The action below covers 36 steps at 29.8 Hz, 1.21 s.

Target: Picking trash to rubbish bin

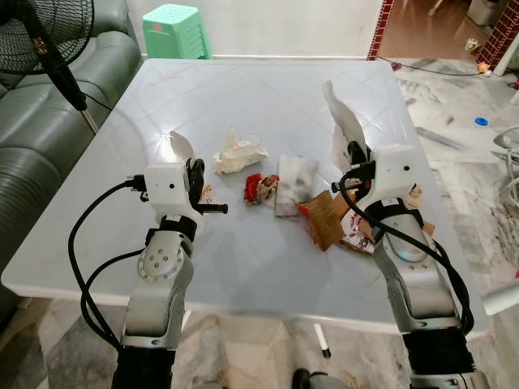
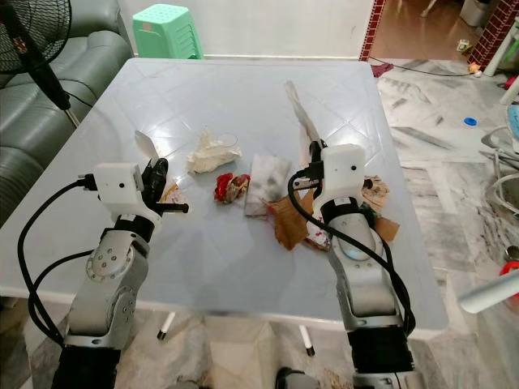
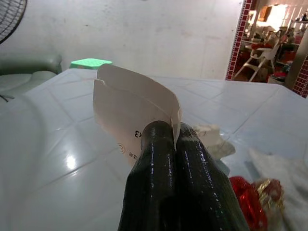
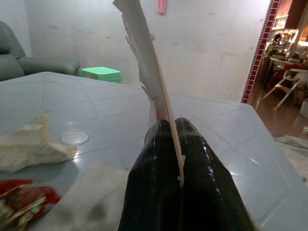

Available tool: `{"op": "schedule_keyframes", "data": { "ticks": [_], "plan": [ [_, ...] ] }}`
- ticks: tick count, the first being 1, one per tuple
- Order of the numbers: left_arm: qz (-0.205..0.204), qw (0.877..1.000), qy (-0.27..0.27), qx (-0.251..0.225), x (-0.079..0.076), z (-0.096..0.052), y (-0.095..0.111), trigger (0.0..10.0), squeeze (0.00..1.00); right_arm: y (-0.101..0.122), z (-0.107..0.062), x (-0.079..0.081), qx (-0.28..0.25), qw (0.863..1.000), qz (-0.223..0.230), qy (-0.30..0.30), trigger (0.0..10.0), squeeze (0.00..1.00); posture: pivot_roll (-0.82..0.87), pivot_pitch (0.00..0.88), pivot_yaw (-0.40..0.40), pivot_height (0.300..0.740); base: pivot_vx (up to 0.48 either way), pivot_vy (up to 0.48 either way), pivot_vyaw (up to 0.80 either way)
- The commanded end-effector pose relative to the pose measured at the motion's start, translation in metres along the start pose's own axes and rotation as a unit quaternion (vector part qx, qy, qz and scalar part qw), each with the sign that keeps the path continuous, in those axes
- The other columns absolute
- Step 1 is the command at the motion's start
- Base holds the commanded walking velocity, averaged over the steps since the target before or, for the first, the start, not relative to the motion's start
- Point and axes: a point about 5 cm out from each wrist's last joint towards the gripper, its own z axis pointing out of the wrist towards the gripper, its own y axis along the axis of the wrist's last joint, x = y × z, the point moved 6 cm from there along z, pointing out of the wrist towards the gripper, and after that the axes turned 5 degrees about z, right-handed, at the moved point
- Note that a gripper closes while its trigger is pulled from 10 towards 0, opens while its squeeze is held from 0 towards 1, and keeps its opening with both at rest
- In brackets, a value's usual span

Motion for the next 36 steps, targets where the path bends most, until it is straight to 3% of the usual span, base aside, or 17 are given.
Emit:
{"op": "schedule_keyframes", "data": {
  "ticks": [1, 36],
  "plan": [
    [-0.001, 1.000, 0.000, 0.001, 0.003, 0.001, -0.001, 10.0, 0.00, 0.005, 0.000, 0.000, -0.006, 1.000, 0.003, -0.001, 0.0, 0.00, -0.08, 0.071, 0.014, 0.740, -0.311, 0.000, 0.00],
    [-0.017, 1.000, -0.008, 0.009, -0.006, 0.006, -0.006, 10.0, 0.00, 0.007, 0.000, -0.012, -0.002, 1.000, -0.014, -0.010, 0.0, 0.00, -0.11, 0.070, 0.011, 0.740, -0.318, 0.000, 0.00]
  ]
}}
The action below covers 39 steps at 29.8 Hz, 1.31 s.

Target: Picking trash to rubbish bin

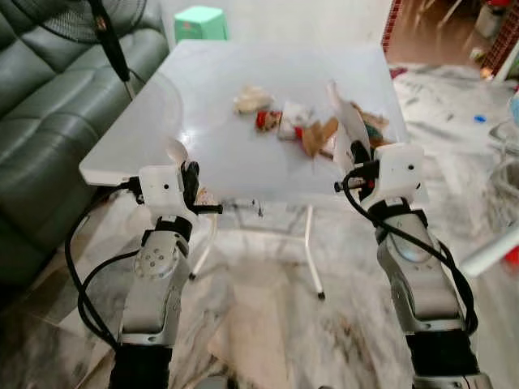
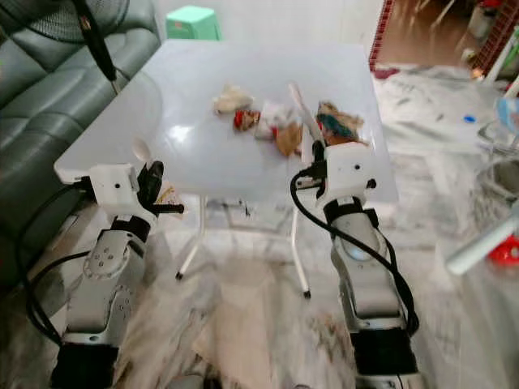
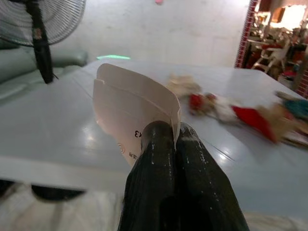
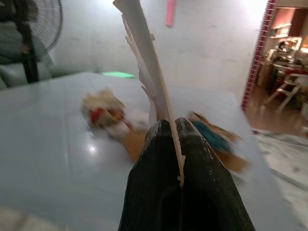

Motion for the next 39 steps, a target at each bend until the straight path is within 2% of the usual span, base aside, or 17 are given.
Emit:
{"op": "schedule_keyframes", "data": {
  "ticks": [1, 10, 15, 17, 20, 28, 39],
  "plan": [
    [0.004, 1.000, -0.011, -0.005, -0.004, 0.003, 0.003, 10.0, 0.00, 0.004, 0.002, -0.003, -0.006, 1.000, 0.001, -0.003, 0.0, 0.00, -0.11, 0.070, 0.011, 0.740, -0.341, 0.000, 0.00],
    [0.000, 1.000, -0.016, -0.014, -0.005, 0.009, 0.005, 10.0, 0.00, 0.007, 0.003, -0.006, -0.010, 1.000, -0.008, -0.007, 0.0, 0.00, -0.14, 0.032, 0.000, 0.740, -0.268, 0.000, 0.00],
    [-0.004, 1.000, -0.006, -0.019, 0.001, 0.013, 0.007, 10.0, 0.00, 0.009, 0.005, -0.003, -0.011, 1.000, -0.009, -0.003, 0.0, 0.00, -0.14, 0.035, -0.004, 0.740, 0.000, 0.000, 0.00],
    [-0.012, 1.000, 0.006, -0.011, 0.007, 0.014, 0.002, 10.0, 0.00, 0.007, 0.006, -0.002, -0.010, 1.000, -0.009, 0.000, 0.0, 0.00, -0.12, 0.038, -0.007, 0.740, 0.000, 0.000, 0.00],
    [-0.015, 0.999, 0.025, -0.014, 0.015, 0.015, 0.006, 10.0, 0.00, 0.003, 0.006, -0.002, -0.002, 1.000, -0.002, -0.001, 0.0, 0.00, -0.09, 0.051, 0.001, 0.740, 0.000, 0.000, 0.00],
    [-0.014, 0.999, 0.038, -0.011, 0.032, 0.017, 0.011, 10.0, 0.00, -0.001, 0.011, 0.006, -0.001, 1.000, 0.014, -0.003, 0.0, 0.00, -0.07, 0.082, 0.035, 0.740, 0.000, 0.000, -0.77],
    [-0.034, 0.998, 0.061, -0.006, 0.041, 0.025, 0.012, 10.0, 0.00, -0.002, 0.009, 0.008, 0.002, 1.000, 0.014, 0.001, 0.0, 0.00, -0.09, 0.077, 0.018, 0.740, 0.000, 0.000, -0.80]
  ]
}}
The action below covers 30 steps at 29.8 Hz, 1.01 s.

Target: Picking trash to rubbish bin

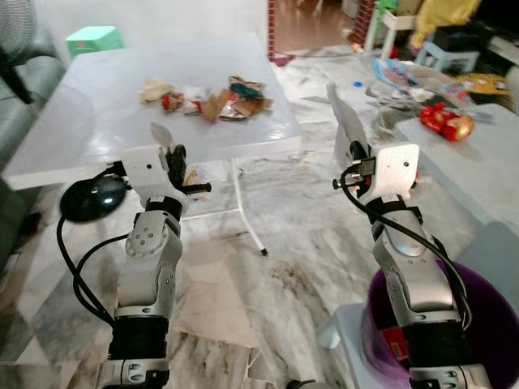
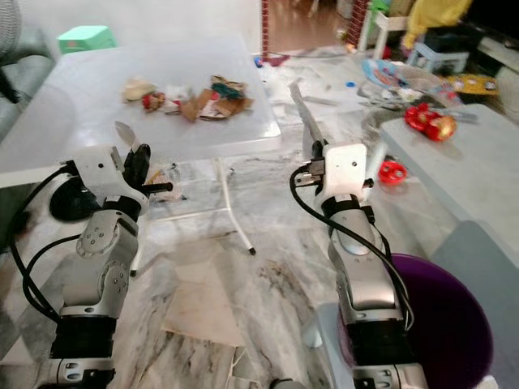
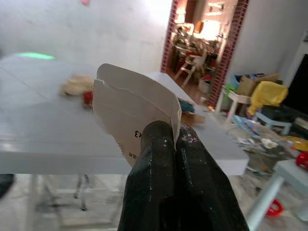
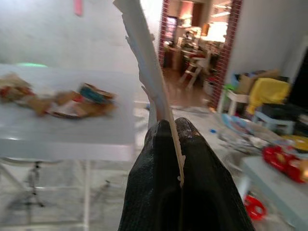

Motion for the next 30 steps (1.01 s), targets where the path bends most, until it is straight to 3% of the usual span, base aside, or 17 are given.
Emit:
{"op": "schedule_keyframes", "data": {
  "ticks": [1, 19, 30],
  "plan": [
    [-0.007, 1.000, 0.018, 0.008, 0.007, 0.001, -0.002, 10.0, 0.00, 0.004, 0.001, 0.003, -0.005, 1.000, 0.000, 0.006, 0.0, 0.00, -0.09, 0.075, 0.015, 0.740, 0.000, 0.000, -0.80],
    [-0.047, 0.998, 0.025, 0.020, 0.010, 0.011, -0.003, 10.0, 0.00, 0.007, 0.007, 0.004, -0.006, 1.000, 0.011, 0.007, 0.0, 0.00, -0.09, 0.064, 0.011, 0.740, 0.000, 0.000, -0.80],
    [-0.034, 0.998, 0.033, 0.036, 0.012, 0.016, -0.008, 10.0, 0.00, 0.008, 0.008, 0.003, -0.008, 1.000, 0.011, 0.005, 0.0, 0.00, -0.09, 0.062, 0.023, 0.740, 0.000, 0.000, -0.80]
  ]
}}
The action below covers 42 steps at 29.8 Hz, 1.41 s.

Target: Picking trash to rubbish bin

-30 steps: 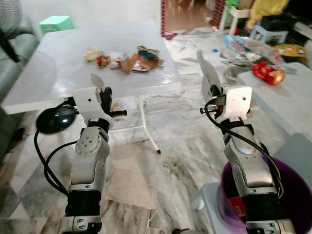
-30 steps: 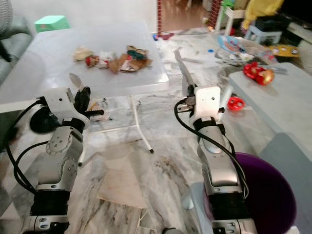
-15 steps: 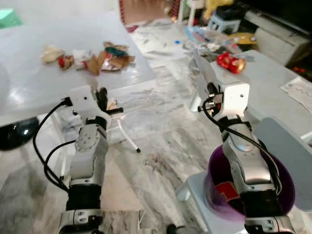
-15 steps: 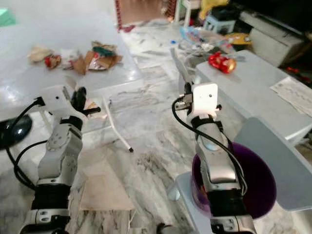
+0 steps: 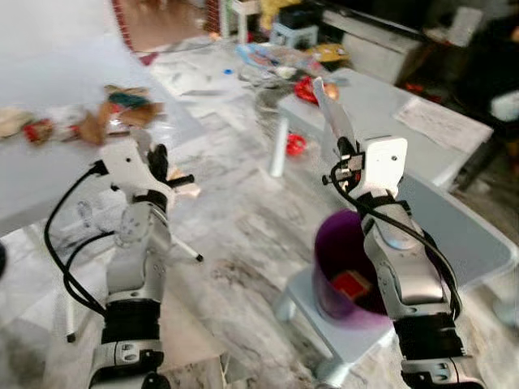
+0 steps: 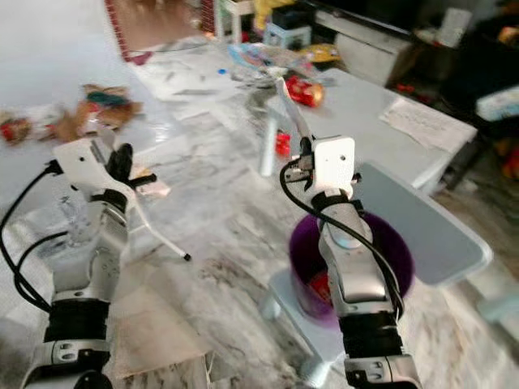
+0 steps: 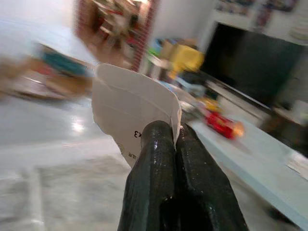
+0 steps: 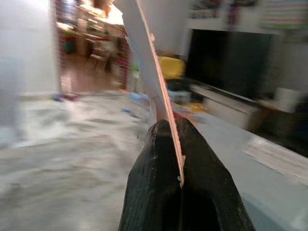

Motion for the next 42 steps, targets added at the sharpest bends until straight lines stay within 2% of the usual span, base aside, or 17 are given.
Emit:
{"op": "schedule_keyframes", "data": {
  "ticks": [1, 17, 20, 24, 27, 29, 30, 33, 34, 35, 36, 42],
  "plan": [
    [0.017, 1.000, 0.006, 0.009, 0.005, 0.002, -0.001, 10.0, 0.00, 0.007, 0.001, 0.002, -0.013, 1.000, 0.009, -0.002, 0.0, 0.00, -0.09, 0.060, 0.027, 0.740, 0.000, 0.000, -0.80],
    [0.040, 0.999, -0.019, 0.027, -0.006, 0.006, -0.008, 10.0, 0.00, 0.005, 0.001, -0.008, -0.015, 0.999, 0.015, -0.027, 0.0, 0.00, -0.09, 0.052, 0.057, 0.740, 0.000, 0.000, -0.80],
    [0.039, 0.999, -0.025, 0.020, -0.008, 0.007, -0.005, 10.0, 0.00, 0.007, 0.001, -0.009, -0.021, 0.999, 0.021, -0.031, 0.5, 0.00, -0.09, 0.052, 0.059, 0.740, 0.000, 0.000, -0.16],
    [0.039, 0.999, -0.026, 0.019, -0.009, 0.007, -0.004, 10.0, 0.00, 0.007, 0.001, -0.010, -0.021, 0.999, 0.020, -0.032, 0.5, 0.00, -0.09, 0.052, 0.063, 0.740, 0.000, 0.000, 0.00],
    [0.037, 0.999, -0.016, 0.025, -0.005, 0.007, -0.007, 10.0, 0.00, 0.006, -0.001, -0.010, -0.019, 0.999, 0.019, -0.035, 1.2, 0.00, -0.09, 0.054, 0.068, 0.740, 0.000, 0.000, 0.00],
    [0.033, 0.999, -0.014, 0.025, -0.004, 0.007, -0.007, 10.0, 0.00, 0.005, -0.001, -0.011, -0.018, 0.999, 0.020, -0.036, 1.3, 0.00, -0.10, 0.055, 0.070, 0.740, 0.000, 0.000, 0.00],
    [0.036, 0.999, -0.015, 0.024, -0.004, 0.007, -0.007, 10.0, 0.00, 0.005, -0.001, -0.011, -0.018, 0.999, 0.022, -0.037, 0.3, 0.00, -0.10, 0.055, 0.070, 0.740, 0.000, 0.000, 0.00],
    [0.035, 0.999, -0.015, 0.022, -0.004, 0.008, -0.005, 10.0, 0.00, 0.004, -0.001, -0.012, -0.015, 0.999, 0.022, -0.038, 0.0, 0.00, -0.10, 0.056, 0.069, 0.740, 0.000, 0.000, 0.00],
    [0.038, 0.999, -0.013, 0.024, -0.003, 0.008, -0.006, 10.0, 0.00, 0.003, 0.000, -0.012, -0.013, 0.999, 0.022, -0.038, 8.9, 0.00, -0.10, 0.057, 0.068, 0.740, 0.000, 0.000, -0.80],
    [0.039, 0.999, -0.011, 0.025, -0.002, 0.008, -0.006, 10.0, 0.00, 0.003, 0.000, -0.012, -0.012, 0.999, 0.022, -0.038, 8.9, 0.00, -0.10, 0.057, 0.068, 0.740, 0.000, 0.000, -0.80],
    [0.039, 0.999, -0.010, 0.025, -0.002, 0.009, -0.007, 10.0, 0.00, 0.003, 0.000, -0.012, -0.012, 0.999, 0.022, -0.038, 10.0, 0.00, -0.10, 0.057, 0.068, 0.740, 0.000, 0.000, -0.80],
    [0.039, 0.999, -0.008, 0.034, -0.003, 0.008, -0.011, 10.0, 0.00, 0.002, 0.000, -0.013, -0.006, 0.999, 0.019, -0.038, 10.0, 0.00, -0.10, 0.059, 0.065, 0.740, 0.000, 0.000, -0.80]
  ]
}}
